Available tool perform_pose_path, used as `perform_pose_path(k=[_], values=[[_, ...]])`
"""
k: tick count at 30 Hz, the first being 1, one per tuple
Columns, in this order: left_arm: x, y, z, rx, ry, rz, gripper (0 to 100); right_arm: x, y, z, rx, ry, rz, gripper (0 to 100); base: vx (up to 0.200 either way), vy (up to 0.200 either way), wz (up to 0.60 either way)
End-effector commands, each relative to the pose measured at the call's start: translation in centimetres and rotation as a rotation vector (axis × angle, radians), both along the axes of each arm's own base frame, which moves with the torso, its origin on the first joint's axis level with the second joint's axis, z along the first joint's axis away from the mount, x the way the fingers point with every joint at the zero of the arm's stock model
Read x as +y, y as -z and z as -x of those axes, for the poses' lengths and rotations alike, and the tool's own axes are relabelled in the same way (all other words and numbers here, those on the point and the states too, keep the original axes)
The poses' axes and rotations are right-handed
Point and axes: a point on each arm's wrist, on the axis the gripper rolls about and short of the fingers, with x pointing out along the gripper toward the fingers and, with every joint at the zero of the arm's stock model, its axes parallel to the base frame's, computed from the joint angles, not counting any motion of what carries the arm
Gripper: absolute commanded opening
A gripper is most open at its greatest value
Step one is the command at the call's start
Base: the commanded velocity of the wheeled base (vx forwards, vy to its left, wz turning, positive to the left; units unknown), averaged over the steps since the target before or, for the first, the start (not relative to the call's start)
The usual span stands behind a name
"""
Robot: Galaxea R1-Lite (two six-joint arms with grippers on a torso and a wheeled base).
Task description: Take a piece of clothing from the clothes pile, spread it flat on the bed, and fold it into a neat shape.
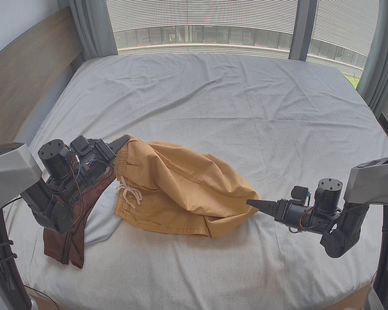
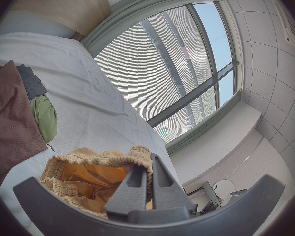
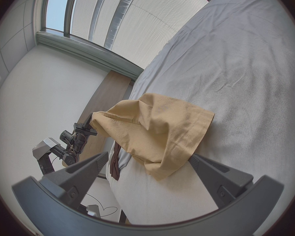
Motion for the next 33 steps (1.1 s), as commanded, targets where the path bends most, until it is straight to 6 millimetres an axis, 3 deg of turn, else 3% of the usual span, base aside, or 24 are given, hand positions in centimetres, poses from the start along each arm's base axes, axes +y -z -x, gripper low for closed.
perform_pose_path(k=[1,7,12,24,33], values=[[-0.1,0.1,0.0,0.003,0.003,0.0,0,0.0,-1.0,0.3,-0.026,-0.002,-0.008,100,0.0,0.0,0.0],[-0.1,0.0,0.0,0.001,0.002,0.0,0,0.7,-1.3,-0.1,-0.047,-0.028,-0.016,100,0.0,0.0,0.0],[-0.1,0.0,0.0,0.0,0.003,-0.001,0,1.7,0.4,-1.5,-0.042,-0.036,-0.013,100,0.0,0.0,0.0],[-0.2,-0.2,0.1,-0.006,0.006,0.0,0,3.9,2.0,-3.8,-0.088,-0.002,-0.008,100,0.0,0.0,0.0],[-0.3,-0.4,0.2,-0.01,0.003,0.001,0,4.2,2.4,-4.5,-0.103,0.024,-0.008,100,0.0,0.0,0.0]])
